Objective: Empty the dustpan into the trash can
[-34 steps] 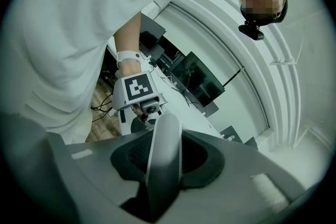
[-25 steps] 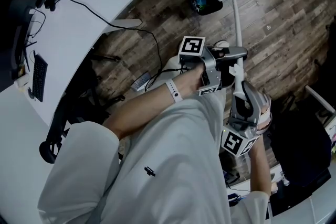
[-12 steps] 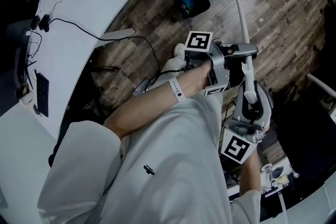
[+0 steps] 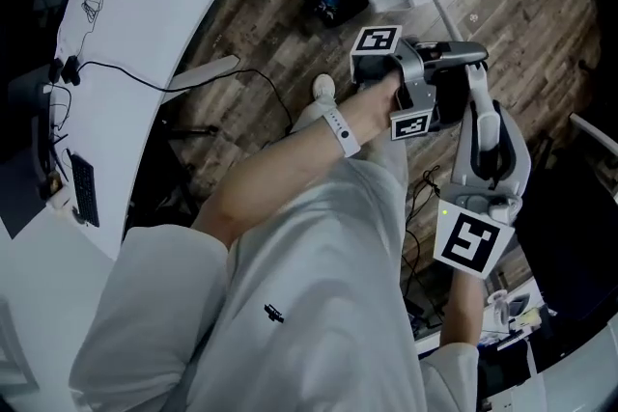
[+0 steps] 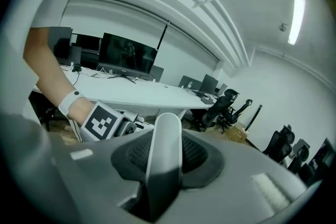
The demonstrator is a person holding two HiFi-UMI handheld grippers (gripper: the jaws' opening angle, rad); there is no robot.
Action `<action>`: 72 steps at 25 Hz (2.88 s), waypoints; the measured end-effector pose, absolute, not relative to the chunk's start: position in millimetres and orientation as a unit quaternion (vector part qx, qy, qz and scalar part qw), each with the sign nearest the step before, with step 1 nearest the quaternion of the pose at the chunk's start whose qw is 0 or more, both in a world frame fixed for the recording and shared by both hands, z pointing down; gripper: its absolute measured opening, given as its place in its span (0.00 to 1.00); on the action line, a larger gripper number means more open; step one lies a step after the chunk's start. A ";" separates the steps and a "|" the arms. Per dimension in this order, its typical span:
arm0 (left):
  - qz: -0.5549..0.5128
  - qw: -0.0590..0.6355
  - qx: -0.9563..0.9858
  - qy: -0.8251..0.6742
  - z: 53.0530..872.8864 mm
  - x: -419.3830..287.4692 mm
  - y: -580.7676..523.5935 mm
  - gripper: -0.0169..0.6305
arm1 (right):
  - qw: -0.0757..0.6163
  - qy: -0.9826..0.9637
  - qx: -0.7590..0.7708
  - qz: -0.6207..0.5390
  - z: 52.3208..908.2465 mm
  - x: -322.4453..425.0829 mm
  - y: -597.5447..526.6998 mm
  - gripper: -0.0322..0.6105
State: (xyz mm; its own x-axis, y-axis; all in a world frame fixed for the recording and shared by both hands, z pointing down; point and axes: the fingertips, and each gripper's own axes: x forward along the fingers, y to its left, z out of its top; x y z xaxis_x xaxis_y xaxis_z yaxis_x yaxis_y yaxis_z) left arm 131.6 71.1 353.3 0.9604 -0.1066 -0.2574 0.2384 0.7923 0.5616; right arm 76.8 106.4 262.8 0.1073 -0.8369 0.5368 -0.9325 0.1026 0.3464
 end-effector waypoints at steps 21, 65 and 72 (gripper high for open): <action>-0.028 0.872 0.485 0.054 426.4 153.0 48.5 0.23 | 0.200 -0.579 0.753 0.242 273.4 245.4 97.8 0.23; 0.293 0.410 0.859 -0.092 450.5 30.9 24.2 0.04 | 0.286 -0.555 0.734 0.269 412.6 238.8 24.8 0.23; 0.301 0.407 0.857 -0.096 455.8 31.1 22.3 0.04 | 0.330 -0.570 0.699 0.278 469.2 236.2 -7.1 0.23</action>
State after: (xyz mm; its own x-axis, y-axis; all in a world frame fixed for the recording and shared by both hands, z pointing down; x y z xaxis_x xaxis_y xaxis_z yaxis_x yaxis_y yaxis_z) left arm 31.1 22.3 455.8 0.7998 0.0800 0.5949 -0.4101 -0.6509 0.6389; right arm 236.2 -7.1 469.2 0.1958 -0.6133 0.7652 -0.9806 -0.1322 0.1449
